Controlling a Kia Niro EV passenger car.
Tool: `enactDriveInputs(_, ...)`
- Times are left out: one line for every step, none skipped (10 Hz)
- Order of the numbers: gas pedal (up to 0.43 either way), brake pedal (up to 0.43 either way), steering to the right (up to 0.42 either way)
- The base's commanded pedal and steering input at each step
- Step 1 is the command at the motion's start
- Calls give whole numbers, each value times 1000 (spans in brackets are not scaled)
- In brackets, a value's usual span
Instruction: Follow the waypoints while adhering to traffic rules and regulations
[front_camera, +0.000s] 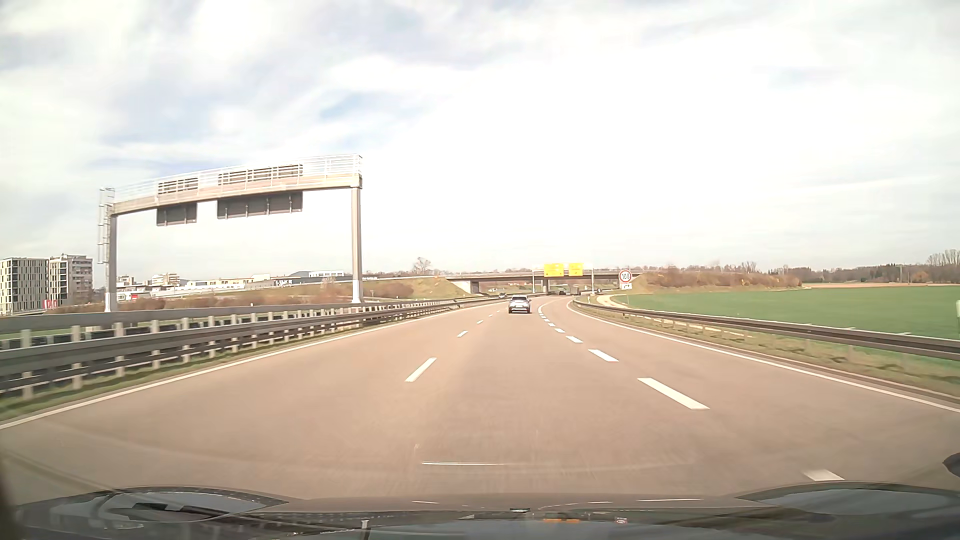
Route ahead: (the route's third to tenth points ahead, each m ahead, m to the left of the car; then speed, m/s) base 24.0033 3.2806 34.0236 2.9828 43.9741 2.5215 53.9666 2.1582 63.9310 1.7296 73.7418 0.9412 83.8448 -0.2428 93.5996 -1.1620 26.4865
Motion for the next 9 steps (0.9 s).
enactDriveInputs(98,0,9)
enactDriveInputs(98,0,9)
enactDriveInputs(98,0,9)
enactDriveInputs(98,0,9)
enactDriveInputs(98,0,9)
enactDriveInputs(98,0,9)
enactDriveInputs(110,0,9)
enactDriveInputs(110,0,9)
enactDriveInputs(110,0,9)
